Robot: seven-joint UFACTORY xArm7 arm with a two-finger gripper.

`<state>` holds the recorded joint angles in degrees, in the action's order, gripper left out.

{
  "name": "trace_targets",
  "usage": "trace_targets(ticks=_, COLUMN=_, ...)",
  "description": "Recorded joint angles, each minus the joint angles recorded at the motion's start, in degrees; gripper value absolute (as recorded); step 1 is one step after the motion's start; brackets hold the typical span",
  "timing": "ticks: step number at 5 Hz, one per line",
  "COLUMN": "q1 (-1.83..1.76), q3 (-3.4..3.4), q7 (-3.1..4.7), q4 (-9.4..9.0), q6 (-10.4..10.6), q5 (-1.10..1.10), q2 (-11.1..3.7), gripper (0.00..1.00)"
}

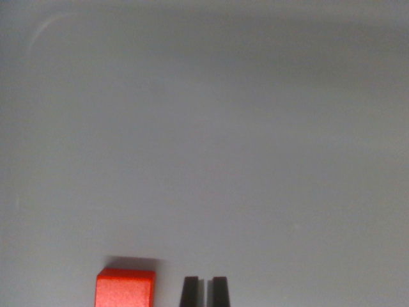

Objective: Reach red block

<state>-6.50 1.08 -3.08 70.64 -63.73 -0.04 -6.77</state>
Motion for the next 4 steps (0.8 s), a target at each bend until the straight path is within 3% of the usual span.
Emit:
trace_targets(ticks=1, q1=-0.5, q3=0.4, q7=-0.6, q4=-2.37, q6=2.7, q5=-0.04, q2=-0.46, gripper=0.0)
trace_targets(ticks=2, q1=-0.5, q3=0.4, q7=-0.6, q4=-2.37, q6=2.7, q5=-0.04, q2=-0.46, gripper=0.0)
trace_targets(ticks=3, q1=-1.0, q3=0.8, q7=-1.21, q4=-4.76, q6=5.5, q5=-0.09, q2=-0.92, gripper=0.0)
trace_targets(ticks=4, q1=-1.0, q3=0.8, q7=-1.21, q4=-4.76, q6=5.5, q5=-0.09, q2=-0.92, gripper=0.0)
